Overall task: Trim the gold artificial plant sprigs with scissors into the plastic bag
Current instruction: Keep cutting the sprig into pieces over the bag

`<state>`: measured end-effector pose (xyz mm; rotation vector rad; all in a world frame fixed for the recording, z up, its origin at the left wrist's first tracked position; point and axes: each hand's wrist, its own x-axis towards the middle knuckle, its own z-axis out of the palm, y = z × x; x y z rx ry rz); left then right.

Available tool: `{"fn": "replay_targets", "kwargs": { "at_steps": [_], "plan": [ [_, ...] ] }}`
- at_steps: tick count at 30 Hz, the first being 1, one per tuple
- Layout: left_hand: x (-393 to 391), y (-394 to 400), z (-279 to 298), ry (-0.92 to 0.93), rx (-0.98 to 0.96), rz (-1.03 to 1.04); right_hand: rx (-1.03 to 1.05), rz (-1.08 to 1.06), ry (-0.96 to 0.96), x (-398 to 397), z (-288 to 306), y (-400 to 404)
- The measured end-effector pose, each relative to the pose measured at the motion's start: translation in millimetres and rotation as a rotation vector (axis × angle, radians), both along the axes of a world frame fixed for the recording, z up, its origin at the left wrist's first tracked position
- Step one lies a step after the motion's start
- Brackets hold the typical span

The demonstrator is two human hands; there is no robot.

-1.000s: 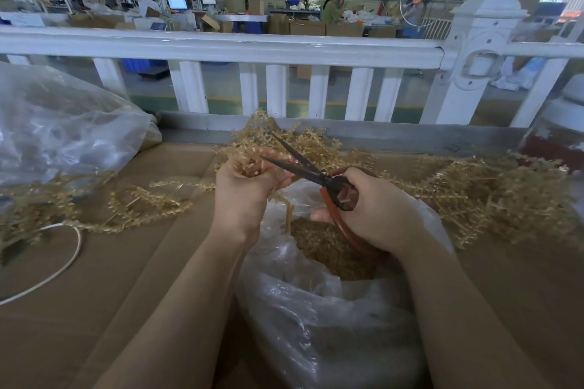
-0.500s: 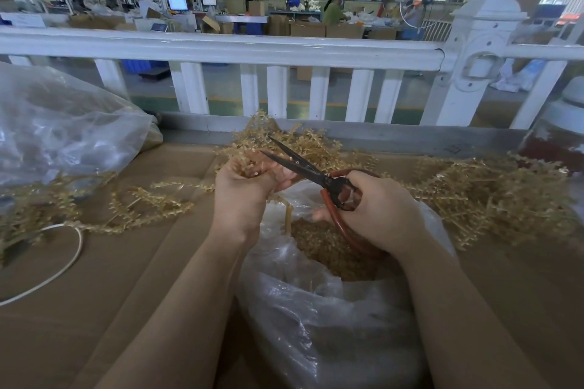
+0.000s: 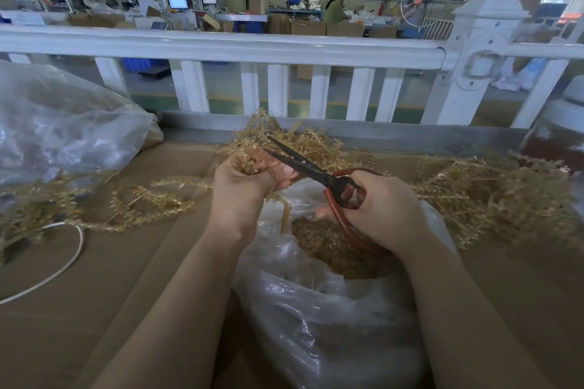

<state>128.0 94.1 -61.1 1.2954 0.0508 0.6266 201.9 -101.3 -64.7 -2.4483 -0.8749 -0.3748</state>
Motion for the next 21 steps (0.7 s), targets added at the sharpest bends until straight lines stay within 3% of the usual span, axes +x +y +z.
{"fn": "replay_targets", "kwargs": {
  "at_steps": [9,21],
  "plan": [
    [-2.9,0.1,1.2,0.029,0.057,-0.062,0.002,0.014,-0.088,-3.3,3.8,0.3],
    [-5.8,5.6,2.2,0.057,0.078,-0.125,0.03,0.016,-0.021,-0.4,-1.7,0.1]
  ]
}}
